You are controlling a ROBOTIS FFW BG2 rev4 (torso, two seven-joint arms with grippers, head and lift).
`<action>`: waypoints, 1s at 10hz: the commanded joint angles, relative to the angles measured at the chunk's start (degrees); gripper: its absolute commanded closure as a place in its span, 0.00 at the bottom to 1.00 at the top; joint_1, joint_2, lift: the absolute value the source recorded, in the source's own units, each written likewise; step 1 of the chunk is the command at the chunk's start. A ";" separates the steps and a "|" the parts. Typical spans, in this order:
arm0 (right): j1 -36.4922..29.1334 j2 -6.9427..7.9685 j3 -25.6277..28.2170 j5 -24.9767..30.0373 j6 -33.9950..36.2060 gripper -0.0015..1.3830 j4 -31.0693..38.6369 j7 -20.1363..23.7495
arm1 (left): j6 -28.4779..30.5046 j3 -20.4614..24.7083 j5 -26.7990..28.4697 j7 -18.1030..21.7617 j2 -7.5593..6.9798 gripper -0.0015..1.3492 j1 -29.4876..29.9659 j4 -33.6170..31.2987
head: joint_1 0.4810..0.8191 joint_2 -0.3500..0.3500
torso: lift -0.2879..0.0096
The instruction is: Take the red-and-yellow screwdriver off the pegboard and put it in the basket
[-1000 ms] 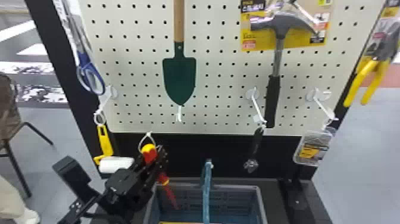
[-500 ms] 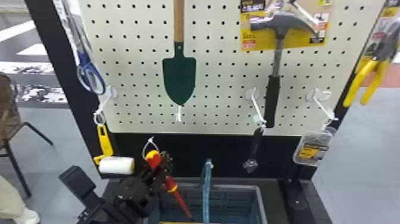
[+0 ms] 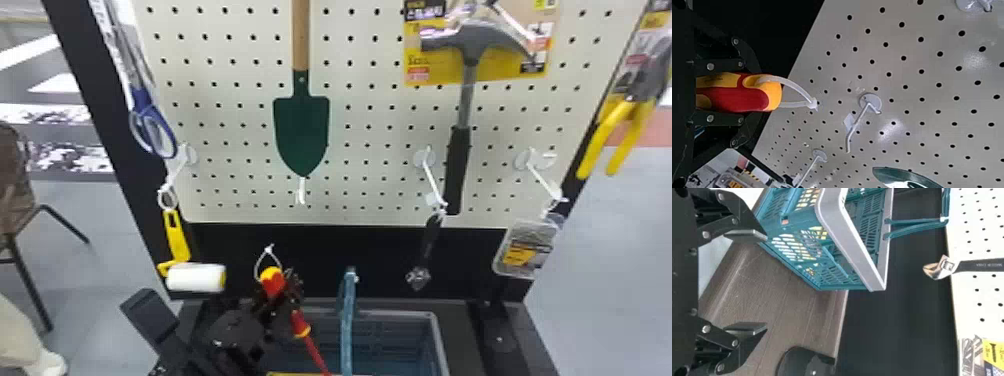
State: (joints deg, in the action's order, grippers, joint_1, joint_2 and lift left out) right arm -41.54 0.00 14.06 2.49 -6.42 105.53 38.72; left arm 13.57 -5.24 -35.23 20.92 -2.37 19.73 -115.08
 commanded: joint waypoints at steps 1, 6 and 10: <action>0.04 0.05 0.00 -0.03 0.00 0.34 0.01 0.21 | -1.53 -1.35 0.51 0.00 -0.44 0.90 -0.38 1.95 | 0.20 0.50 | 0.63; 0.04 0.05 0.00 0.14 0.00 0.34 0.01 0.74 | -8.47 -4.34 0.95 1.23 -0.97 0.90 -2.35 9.82 | 0.20 0.50 | 0.63; 0.04 0.05 0.00 0.32 0.00 0.34 0.29 1.18 | -9.00 -5.74 0.69 1.41 -1.23 0.90 -2.23 11.65 | 0.20 0.50 | 0.63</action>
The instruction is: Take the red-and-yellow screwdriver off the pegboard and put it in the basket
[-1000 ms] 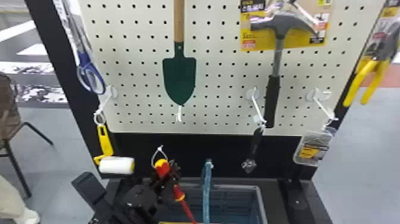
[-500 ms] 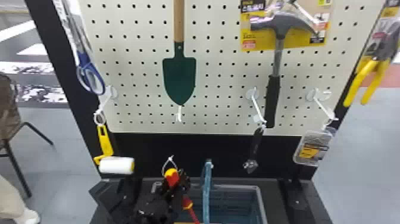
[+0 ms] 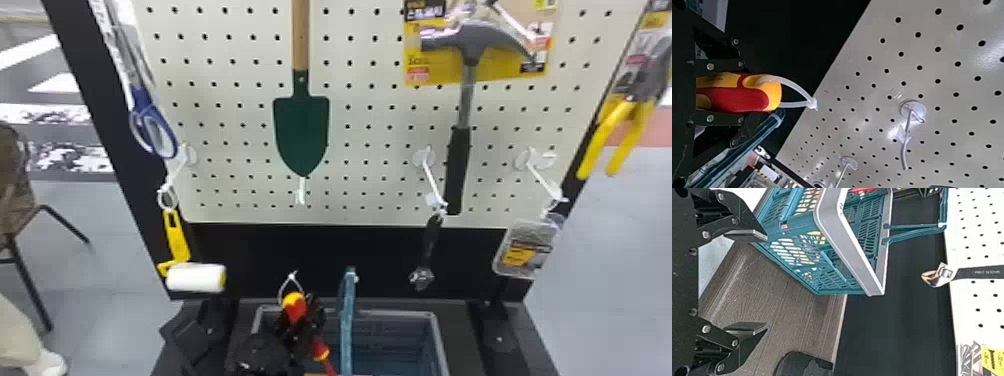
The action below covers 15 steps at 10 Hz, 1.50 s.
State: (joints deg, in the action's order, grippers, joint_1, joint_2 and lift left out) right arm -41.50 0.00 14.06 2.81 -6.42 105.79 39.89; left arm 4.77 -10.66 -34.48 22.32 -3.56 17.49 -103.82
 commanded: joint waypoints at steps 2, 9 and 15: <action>0.00 0.05 0.01 0.00 0.00 0.34 -0.11 0.10 | -0.46 -0.77 -0.23 0.00 -0.04 0.90 -0.11 0.81 | 0.20 0.50 | 0.63; 0.12 0.05 -0.08 0.00 0.35 0.34 -0.11 0.36 | 1.21 -1.03 1.79 2.29 -1.18 0.09 -2.94 1.37 | 0.20 0.50 | 0.63; 0.12 0.05 0.01 0.18 0.35 0.34 -0.25 0.54 | 0.24 0.11 2.32 2.29 -0.83 0.09 -2.82 1.23 | 0.20 0.50 | 0.63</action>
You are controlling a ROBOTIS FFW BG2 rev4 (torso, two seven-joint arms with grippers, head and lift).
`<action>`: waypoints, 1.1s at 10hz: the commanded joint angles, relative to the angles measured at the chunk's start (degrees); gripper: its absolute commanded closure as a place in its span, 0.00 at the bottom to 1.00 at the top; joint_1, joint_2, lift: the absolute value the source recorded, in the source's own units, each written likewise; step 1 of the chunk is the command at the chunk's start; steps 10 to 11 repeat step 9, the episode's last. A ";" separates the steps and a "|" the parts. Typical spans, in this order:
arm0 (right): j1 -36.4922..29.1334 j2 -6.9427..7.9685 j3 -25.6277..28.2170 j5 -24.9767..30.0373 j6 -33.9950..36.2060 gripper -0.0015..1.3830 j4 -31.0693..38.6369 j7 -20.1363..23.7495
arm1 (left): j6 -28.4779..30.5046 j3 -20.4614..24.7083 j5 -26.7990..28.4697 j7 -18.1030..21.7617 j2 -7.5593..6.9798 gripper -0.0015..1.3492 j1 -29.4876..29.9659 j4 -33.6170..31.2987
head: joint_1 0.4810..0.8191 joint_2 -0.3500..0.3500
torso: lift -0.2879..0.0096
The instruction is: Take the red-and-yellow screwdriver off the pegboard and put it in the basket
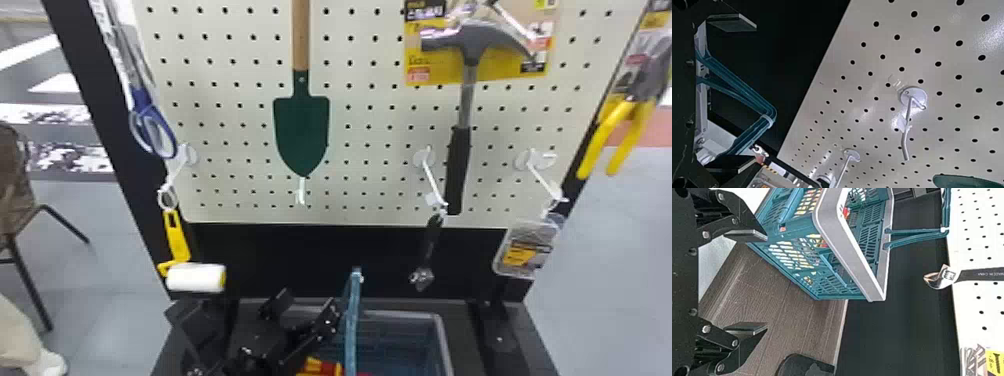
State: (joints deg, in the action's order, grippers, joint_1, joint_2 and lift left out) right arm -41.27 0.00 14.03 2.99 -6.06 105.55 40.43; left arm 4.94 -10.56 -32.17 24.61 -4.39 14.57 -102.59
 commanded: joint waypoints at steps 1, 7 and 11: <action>-0.10 0.05 -0.05 0.09 0.09 0.34 -0.01 0.00 | -0.02 0.10 0.18 0.00 0.00 0.09 -0.02 0.00 | 0.20 0.50 | 0.63; -0.10 0.05 0.03 0.00 0.35 0.34 -0.15 -0.09 | 0.42 5.28 11.08 -0.09 0.09 0.09 2.81 -7.45 | 0.20 0.50 | 0.63; -0.10 0.05 0.03 0.09 0.61 0.34 -0.01 -0.09 | 0.51 7.13 14.24 -0.09 0.44 0.09 4.54 -10.55 | 0.20 0.50 | 0.63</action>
